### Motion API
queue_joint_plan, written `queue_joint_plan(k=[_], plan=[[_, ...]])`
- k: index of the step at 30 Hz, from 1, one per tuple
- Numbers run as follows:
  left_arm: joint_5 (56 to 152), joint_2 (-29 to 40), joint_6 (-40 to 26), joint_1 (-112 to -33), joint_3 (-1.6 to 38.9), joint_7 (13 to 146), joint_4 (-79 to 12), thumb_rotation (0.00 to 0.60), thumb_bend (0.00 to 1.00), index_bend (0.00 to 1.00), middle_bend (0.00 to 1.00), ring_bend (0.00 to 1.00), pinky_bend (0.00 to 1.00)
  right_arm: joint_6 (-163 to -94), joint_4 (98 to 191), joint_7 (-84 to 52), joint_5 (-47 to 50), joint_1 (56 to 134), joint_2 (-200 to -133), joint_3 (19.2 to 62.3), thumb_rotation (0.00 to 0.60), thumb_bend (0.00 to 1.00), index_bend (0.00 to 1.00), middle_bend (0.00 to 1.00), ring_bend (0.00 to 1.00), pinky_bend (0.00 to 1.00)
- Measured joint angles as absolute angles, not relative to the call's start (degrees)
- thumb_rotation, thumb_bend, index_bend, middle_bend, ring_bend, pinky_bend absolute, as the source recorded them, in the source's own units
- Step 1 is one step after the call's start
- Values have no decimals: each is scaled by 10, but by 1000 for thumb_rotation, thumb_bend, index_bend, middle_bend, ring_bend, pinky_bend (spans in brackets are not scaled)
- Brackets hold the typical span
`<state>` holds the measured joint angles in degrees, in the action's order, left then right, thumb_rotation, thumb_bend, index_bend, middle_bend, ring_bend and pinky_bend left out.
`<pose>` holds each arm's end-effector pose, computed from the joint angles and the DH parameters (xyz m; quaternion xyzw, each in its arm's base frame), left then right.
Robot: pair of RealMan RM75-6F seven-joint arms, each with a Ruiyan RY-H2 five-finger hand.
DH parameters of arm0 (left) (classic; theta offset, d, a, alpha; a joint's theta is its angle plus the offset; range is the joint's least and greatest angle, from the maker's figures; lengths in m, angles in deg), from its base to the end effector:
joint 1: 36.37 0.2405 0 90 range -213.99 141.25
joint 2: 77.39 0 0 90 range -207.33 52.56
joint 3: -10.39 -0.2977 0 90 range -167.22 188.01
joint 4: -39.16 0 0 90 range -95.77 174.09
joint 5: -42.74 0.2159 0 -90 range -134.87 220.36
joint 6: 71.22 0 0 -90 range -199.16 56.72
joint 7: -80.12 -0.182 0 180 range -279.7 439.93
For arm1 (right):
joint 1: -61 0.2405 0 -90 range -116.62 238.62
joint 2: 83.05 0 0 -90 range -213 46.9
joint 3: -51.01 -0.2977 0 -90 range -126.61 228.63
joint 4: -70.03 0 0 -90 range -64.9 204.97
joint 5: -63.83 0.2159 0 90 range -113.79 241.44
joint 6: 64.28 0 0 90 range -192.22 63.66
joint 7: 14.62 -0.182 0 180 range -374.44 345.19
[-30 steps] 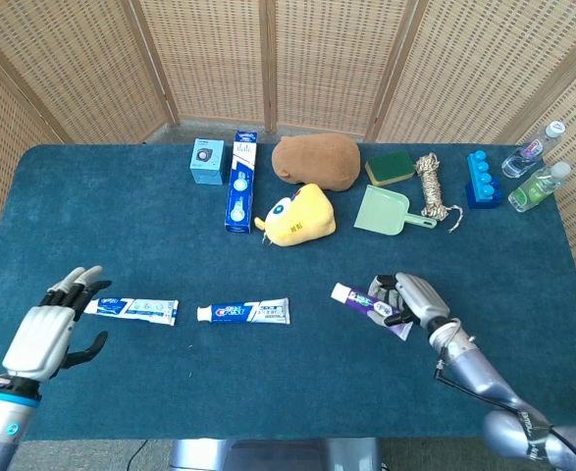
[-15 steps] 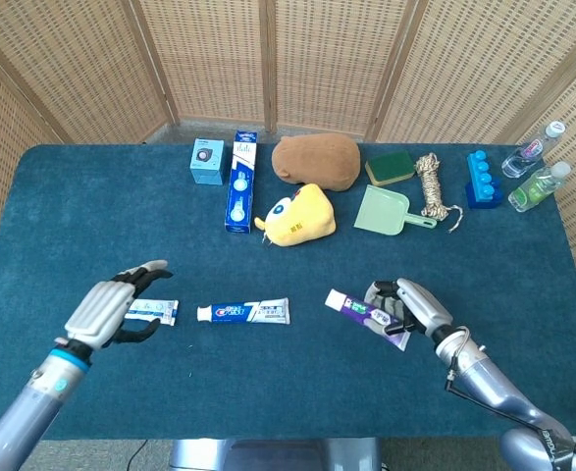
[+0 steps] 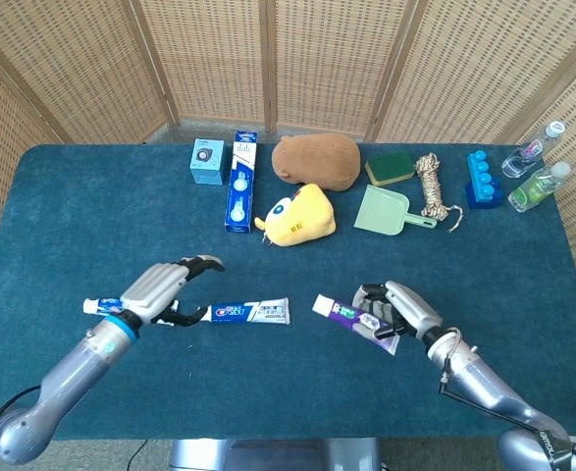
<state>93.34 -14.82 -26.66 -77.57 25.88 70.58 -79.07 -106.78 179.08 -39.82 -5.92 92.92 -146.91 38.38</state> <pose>-0.1198 0.3529 0.0654 -0.7009 -0.5388 -0.3749 0.2791 -0.1874 -0.3382 0.0596 0.5834 -0.6636 0.4162 0.2144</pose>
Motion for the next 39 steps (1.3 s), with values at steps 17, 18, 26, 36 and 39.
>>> queue_joint_plan(k=[17,18,26,36,39], plan=[[983,-66,-322,-869,279,762,-693,600,336,250,122,73,227,-1014,1808,-450,-7,962,-1463,365,600,492,938,738,694,707],[992,-63,-323,-873,278,762,-690,600,336,247,111,61,210,-1009,1809,-456,-3,965,-1463,363,600,493,938,738,694,707],[1048,-49,-319,-887,268,770,-678,600,335,207,42,0,207,-978,1813,-503,11,977,-1463,344,600,493,938,738,694,706],[1096,-16,-287,-890,252,782,-657,600,335,211,38,0,195,-945,1812,-560,-4,977,-1461,328,600,494,937,738,694,707],[1100,-10,-287,-896,251,786,-652,600,336,212,38,0,195,-938,1811,-575,-11,976,-1461,324,600,495,937,738,695,707]])
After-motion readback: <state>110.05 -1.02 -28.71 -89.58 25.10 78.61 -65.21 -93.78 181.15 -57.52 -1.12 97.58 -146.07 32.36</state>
